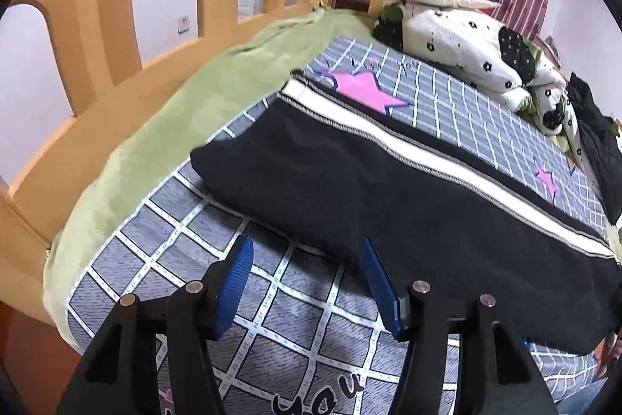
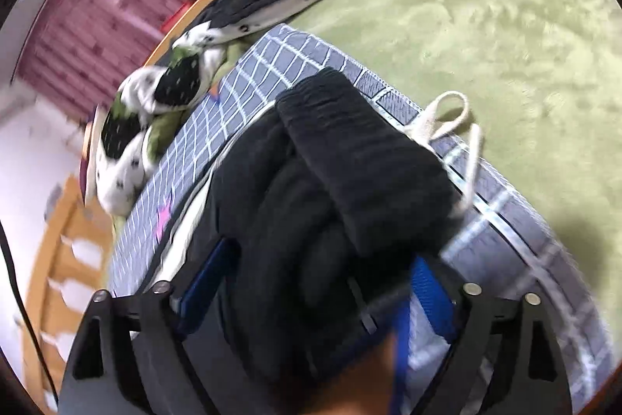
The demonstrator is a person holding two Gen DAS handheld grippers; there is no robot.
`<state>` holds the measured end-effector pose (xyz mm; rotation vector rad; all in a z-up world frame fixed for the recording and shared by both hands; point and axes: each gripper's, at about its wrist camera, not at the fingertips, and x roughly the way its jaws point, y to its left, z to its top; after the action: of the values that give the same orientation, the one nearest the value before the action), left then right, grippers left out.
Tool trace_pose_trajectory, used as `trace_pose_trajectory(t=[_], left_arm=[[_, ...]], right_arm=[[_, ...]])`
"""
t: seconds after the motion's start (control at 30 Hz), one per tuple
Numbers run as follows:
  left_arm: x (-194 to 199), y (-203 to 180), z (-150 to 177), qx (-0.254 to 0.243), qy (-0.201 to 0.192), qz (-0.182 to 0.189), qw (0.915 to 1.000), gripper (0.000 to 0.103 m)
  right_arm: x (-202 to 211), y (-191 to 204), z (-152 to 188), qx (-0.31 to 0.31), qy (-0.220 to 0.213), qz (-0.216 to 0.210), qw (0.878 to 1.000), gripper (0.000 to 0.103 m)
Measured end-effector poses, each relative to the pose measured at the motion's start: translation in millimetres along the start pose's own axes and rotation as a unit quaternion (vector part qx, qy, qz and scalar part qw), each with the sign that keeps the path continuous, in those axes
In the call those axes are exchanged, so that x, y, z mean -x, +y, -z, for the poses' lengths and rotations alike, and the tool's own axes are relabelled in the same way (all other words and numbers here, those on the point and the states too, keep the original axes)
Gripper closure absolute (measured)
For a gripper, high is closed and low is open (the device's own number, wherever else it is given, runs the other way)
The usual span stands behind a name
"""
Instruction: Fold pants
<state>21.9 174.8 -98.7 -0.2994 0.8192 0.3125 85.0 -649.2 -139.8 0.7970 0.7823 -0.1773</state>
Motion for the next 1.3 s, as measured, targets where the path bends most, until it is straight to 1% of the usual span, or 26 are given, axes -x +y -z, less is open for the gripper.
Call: trace_pose_trajectory(t=[0.03, 0.07, 0.1, 0.13, 0.2, 0.23, 0.27, 0.3, 0.33, 0.37, 0.4, 0.43, 0.47, 0.5, 0.57, 0.63, 0.67, 0.7, 0.8, 0.9, 0.93, 1.03, 1.1, 1.13, 1.2, 1.3], left_arm=[[2, 1, -2, 0.005, -0.005, 0.0, 1.0, 0.047], [5, 1, -4, 0.01, -0.011, 0.002, 0.9999, 0.047], [7, 2, -4, 0.014, -0.015, 0.004, 0.9998, 0.047], [9, 2, -7, 0.018, -0.02, 0.008, 0.9996, 0.047], [13, 2, -10, 0.018, -0.03, 0.015, 0.9993, 0.047], [14, 1, -11, 0.016, -0.032, 0.018, 0.9992, 0.047], [15, 0, -12, 0.012, -0.033, 0.021, 0.9992, 0.047], [15, -1, -12, 0.01, -0.033, 0.021, 0.9992, 0.047], [14, -2, -13, 0.007, -0.033, 0.021, 0.9992, 0.047], [13, -3, -13, 0.004, -0.033, 0.023, 0.9992, 0.047], [13, -4, -14, 0.001, -0.032, 0.025, 0.9992, 0.047], [11, -5, -16, -0.004, -0.031, 0.027, 0.9991, 0.047], [11, -7, -17, -0.007, -0.031, 0.029, 0.9991, 0.047], [9, -10, -20, -0.014, -0.031, 0.032, 0.9989, 0.047], [7, -13, -25, -0.024, -0.03, 0.032, 0.9988, 0.047], [3, -18, -34, -0.037, -0.03, 0.039, 0.9981, 0.046], [0, -20, -39, -0.044, -0.029, 0.038, 0.9979, 0.044], [-5, -23, -46, -0.05, -0.027, 0.032, 0.9979, 0.043], [-21, -28, -66, -0.063, -0.028, 0.033, 0.997, 0.043], [-49, -34, -89, -0.081, -0.023, 0.019, 0.9963, 0.043], [-60, -34, -96, -0.081, -0.021, 0.014, 0.9964, 0.043], [-95, -33, -119, -0.073, -0.001, 0.0, 0.9974, 0.043], [-120, -30, -134, -0.066, 0.008, -0.011, 0.9977, 0.043], [-128, -28, -138, -0.064, 0.01, -0.016, 0.9978, 0.043], [-146, -25, -145, -0.059, 0.018, -0.018, 0.9979, 0.055], [-165, -22, -148, -0.056, 0.042, -0.012, 0.9975, 0.084]], right_arm=[[-2, 5, -5, -0.002, -0.006, 0.005, 1.0, 0.028], [0, 12, -11, 0.007, -0.02, 0.028, 0.999, 0.04], [2, 18, -15, 0.023, -0.032, 0.039, 0.998, 0.052], [8, 29, -24, 0.057, -0.045, 0.038, 0.997, 0.055], [24, 48, -37, 0.112, -0.074, 0.014, 0.991, 0.057], [35, 60, -39, 0.148, -0.099, 0.001, 0.984, 0.058], [42, 69, -38, 0.182, -0.118, -0.001, 0.976, 0.058], [44, 71, -36, 0.198, -0.124, 0.005, 0.972, 0.055], [39, 70, -33, 0.217, -0.122, 0.023, 0.968, 0.049], [32, 63, -31, 0.22, -0.108, 0.04, 0.969, 0.044], [22, 52, -31, 0.214, -0.086, 0.058, 0.971, 0.036], [14, 41, -29, 0.206, -0.063, 0.078, 0.973, 0.036], [5, 26, -26, 0.193, -0.029, 0.102, 0.976, 0.035], [2, 15, -22, 0.184, -0.011, 0.114, 0.976, 0.035], [16, 0, -13, 0.175, -0.011, 0.103, 0.979, 0.034], [33, 0, -9, 0.184, -0.023, 0.125, 0.975, 0.033], [40, 7, -7, 0.196, -0.023, 0.131, 0.972, 0.033], [44, 10, -7, 0.203, -0.029, 0.139, 0.969, 0.033], [56, 39, -6, 0.242, -0.052, 0.16, 0.956, 0.033], [54, 82, -8, 0.28, -0.067, 0.167, 0.943, 0.033], [51, 100, -8, 0.293, -0.07, 0.161, 0.94, 0.033], [34, 139, -3, 0.309, -0.065, 0.126, 0.94, 0.033], [8, 161, 2, 0.325, -0.049, 0.108, 0.938, 0.033], [-9, 174, 6, 0.34, -0.039, 0.097, 0.935, 0.033], [-44, 196, 15, 0.374, -0.013, 0.069, 0.925, 0.033], [-88, 221, 28, 0.413, 0.025, 0.028, 0.91, 0.033]])
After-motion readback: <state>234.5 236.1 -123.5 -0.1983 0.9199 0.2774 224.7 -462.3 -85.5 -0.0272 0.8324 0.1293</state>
